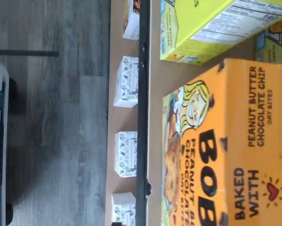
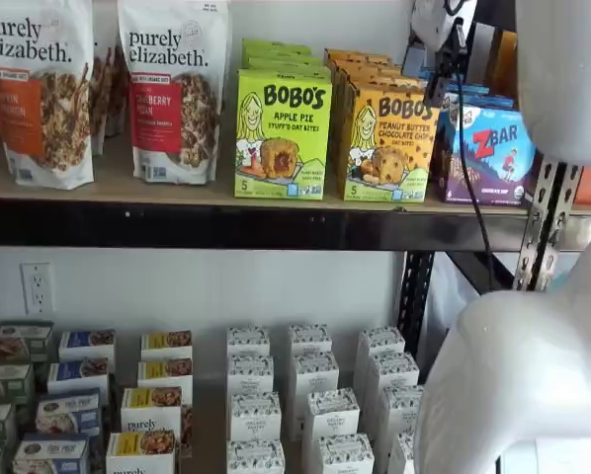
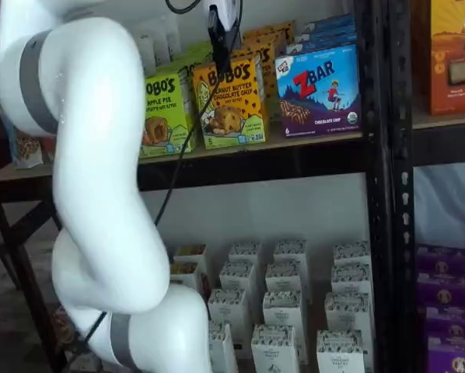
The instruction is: Pick up the orange box on the top shelf, the fifth box from the left
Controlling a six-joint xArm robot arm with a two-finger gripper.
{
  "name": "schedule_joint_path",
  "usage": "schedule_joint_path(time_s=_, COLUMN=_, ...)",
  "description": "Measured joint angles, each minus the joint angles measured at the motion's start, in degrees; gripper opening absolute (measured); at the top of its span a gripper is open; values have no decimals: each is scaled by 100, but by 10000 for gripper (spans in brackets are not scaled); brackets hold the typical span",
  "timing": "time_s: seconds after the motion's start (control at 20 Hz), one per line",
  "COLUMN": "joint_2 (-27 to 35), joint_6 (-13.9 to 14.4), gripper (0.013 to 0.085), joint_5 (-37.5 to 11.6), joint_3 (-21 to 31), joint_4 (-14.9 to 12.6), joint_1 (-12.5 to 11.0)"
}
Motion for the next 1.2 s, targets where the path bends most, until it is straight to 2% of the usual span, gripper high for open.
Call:
schedule_joint_path(time_s=0.4, joint_2=306, joint_6=-29, gripper=850, joint_5=-106, joint_3=-249, joint_4=-39, joint_1=-11)
schedule_joint_path(time_s=0.6, joint_2=526, joint_6=-91, gripper=850, joint_5=123, joint_3=-472, joint_4=-13, joint_1=-88)
schedule_joint_path(time_s=1.2, joint_2=721, joint_6=-307, gripper=850, joint_5=116, joint_3=-470, joint_4=23, joint_1=-298)
